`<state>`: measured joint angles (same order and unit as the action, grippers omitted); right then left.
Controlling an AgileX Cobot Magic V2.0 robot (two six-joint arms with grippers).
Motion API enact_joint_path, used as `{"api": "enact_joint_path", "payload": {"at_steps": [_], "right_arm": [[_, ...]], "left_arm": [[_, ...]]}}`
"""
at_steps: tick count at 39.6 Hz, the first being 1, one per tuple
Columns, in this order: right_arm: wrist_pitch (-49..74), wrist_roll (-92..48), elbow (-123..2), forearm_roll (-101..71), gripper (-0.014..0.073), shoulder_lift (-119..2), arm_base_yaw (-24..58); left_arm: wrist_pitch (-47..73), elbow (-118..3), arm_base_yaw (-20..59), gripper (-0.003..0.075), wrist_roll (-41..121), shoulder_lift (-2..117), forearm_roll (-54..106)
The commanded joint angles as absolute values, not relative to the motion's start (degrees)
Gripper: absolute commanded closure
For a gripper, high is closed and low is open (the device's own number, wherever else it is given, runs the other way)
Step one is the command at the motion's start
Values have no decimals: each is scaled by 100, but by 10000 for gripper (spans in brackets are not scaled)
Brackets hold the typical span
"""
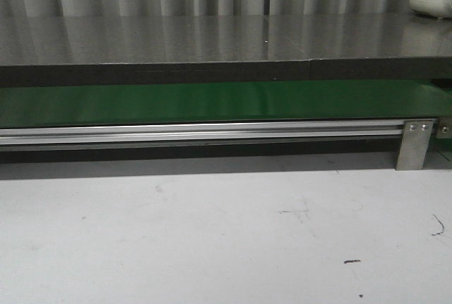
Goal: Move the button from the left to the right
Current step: 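Close the left gripper on the yellow-capped black push button, then carry the button with the left gripper onto the green conveyor belt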
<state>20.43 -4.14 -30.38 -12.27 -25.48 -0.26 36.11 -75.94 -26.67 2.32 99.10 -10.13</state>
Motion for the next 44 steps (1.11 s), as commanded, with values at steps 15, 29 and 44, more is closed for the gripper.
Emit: {"api": "enact_joint_path", "payload": {"at_steps": [15,29,44], "right_arm": [[1570,-450,-3248,-1198,-51,-2616,-5],[1570,-450,-3248,-1198,-51,-2616,-5],[1570,-450,-3248,-1198,-51,-2616,-5]], "left_arm": [[4144,-8597,-3158,69,2047,11220,493],[4072,-8852,-3167,70,2242,11777,454],[4366,-8984,-3167,340,2242,11885,454]]}}
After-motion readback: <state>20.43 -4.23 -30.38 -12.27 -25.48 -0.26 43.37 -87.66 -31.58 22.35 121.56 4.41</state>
